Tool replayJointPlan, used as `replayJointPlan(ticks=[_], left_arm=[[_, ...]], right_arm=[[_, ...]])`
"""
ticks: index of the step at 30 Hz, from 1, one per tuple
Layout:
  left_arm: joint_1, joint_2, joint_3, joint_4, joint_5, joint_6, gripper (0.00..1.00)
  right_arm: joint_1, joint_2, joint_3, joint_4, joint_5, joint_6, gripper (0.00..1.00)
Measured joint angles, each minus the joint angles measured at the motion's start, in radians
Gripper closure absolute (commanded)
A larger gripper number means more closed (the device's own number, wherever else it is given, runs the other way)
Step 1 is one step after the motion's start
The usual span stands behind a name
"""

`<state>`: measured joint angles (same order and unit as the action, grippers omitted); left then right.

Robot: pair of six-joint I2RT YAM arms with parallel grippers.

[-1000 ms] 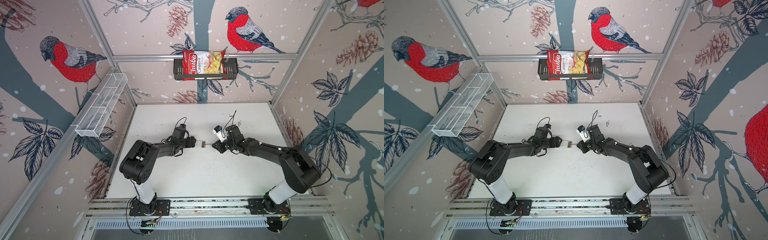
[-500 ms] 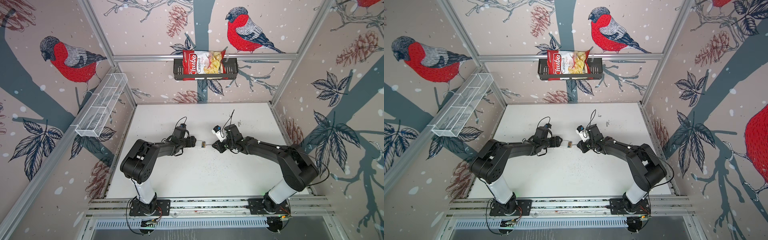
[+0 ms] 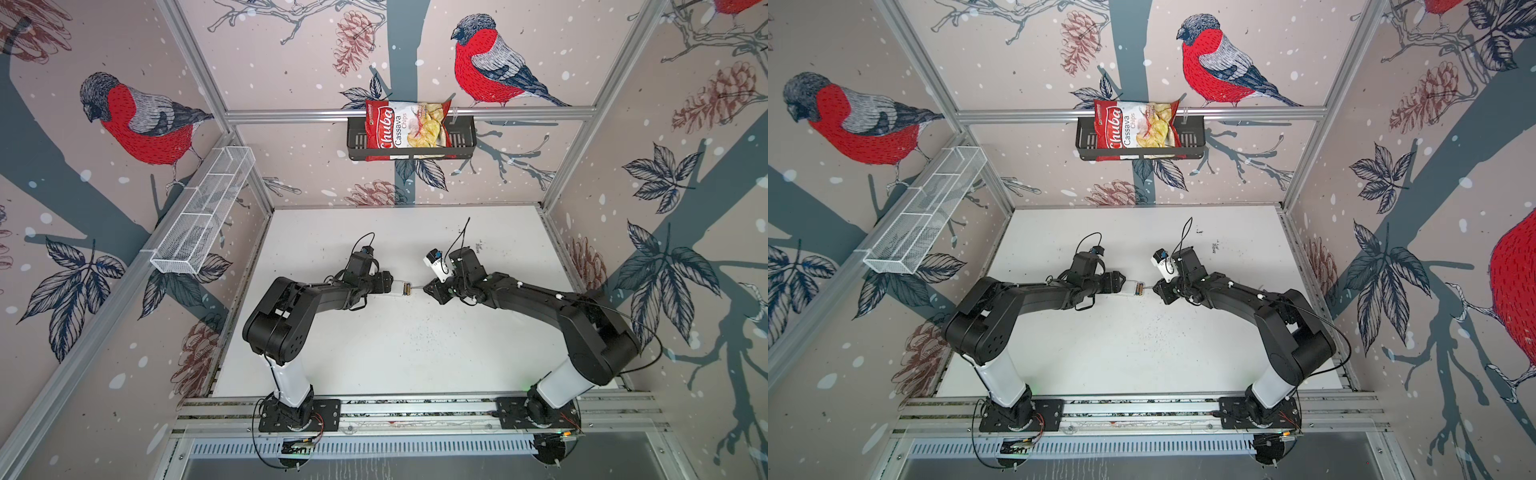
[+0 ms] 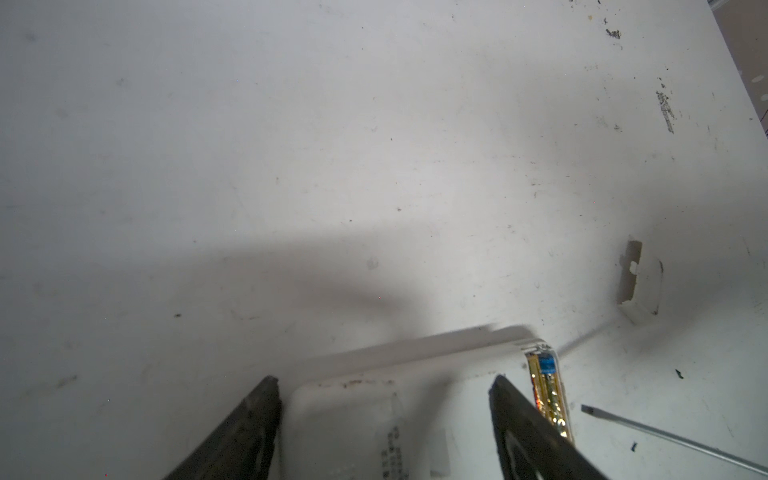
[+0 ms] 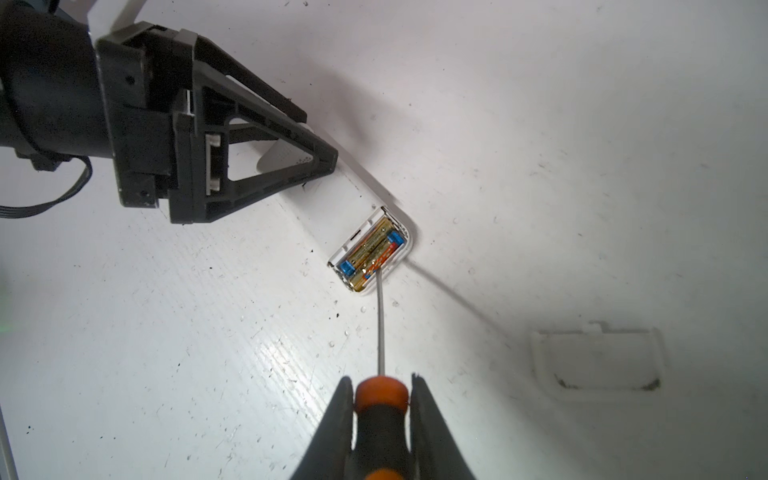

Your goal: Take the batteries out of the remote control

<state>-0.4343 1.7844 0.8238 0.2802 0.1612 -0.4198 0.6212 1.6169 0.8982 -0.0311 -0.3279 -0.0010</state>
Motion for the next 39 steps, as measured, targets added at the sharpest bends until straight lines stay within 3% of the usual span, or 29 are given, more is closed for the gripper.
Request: replayJointPlan(ticks=[39], left_arm=[[0.000, 0.032, 0.035, 0.002, 0.019, 0.001, 0.22]], right_arm=[[0.031, 0.019, 0.024, -0.034, 0.057, -0.024, 1.00]])
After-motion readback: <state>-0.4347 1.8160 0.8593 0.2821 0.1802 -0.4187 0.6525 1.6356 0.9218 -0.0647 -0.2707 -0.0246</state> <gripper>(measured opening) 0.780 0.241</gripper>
